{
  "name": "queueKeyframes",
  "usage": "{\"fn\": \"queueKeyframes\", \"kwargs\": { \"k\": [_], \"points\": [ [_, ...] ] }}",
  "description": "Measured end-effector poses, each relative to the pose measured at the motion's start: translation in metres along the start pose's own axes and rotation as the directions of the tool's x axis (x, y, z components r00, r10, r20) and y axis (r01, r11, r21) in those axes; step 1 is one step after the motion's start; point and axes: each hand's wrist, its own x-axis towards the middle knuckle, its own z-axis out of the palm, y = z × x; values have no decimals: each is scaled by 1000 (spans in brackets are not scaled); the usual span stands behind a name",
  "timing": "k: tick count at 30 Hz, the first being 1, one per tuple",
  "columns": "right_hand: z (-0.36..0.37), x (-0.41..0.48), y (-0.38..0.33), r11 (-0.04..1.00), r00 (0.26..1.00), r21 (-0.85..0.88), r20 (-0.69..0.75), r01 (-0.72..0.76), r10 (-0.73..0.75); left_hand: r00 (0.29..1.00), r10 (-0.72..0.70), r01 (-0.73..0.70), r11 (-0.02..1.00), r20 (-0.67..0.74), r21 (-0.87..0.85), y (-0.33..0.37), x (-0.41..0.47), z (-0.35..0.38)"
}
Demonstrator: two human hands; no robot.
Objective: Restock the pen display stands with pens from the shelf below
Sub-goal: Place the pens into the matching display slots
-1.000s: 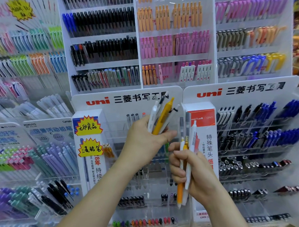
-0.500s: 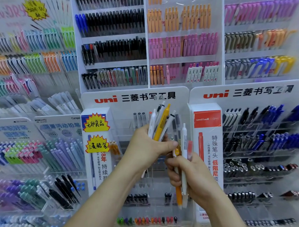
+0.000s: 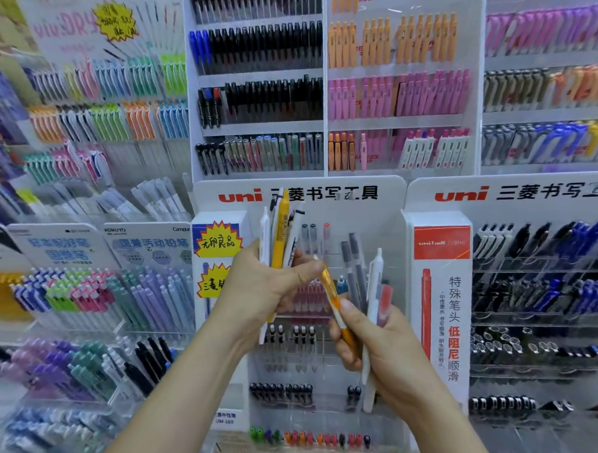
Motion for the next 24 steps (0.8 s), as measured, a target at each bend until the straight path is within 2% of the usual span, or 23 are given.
{"fn": "queueKeyframes", "kwargs": {
  "k": [3, 6, 10, 14, 18, 24],
  "points": [
    [13, 3, 1, 995, 998, -91, -32, 42, -45, 1000, -4, 4, 999, -10, 47, 4, 1, -16],
    [26, 8, 2, 994, 996, -102, -72, 36, -44, 999, 3, -2, 1000, -41, 31, 10, 2, -30],
    [33, 15, 2, 997, 971, -73, -236, 19, -36, 989, 83, -91, 994, -125, -58, 19, 14, -58],
    [26, 19, 4, 1000, 931, -15, -366, 10, -15, 965, 178, -193, 979, -194, -60, 34, 23, -87],
    [28, 21, 6, 997, 937, 78, -349, 2, 25, 952, 219, -214, 976, -215, 47, 34, 29, -100],
    [44, 24, 15, 998, 950, 68, -309, -14, 34, 957, 227, -181, 953, -180, 243, 12, 36, -97]
  ]
}}
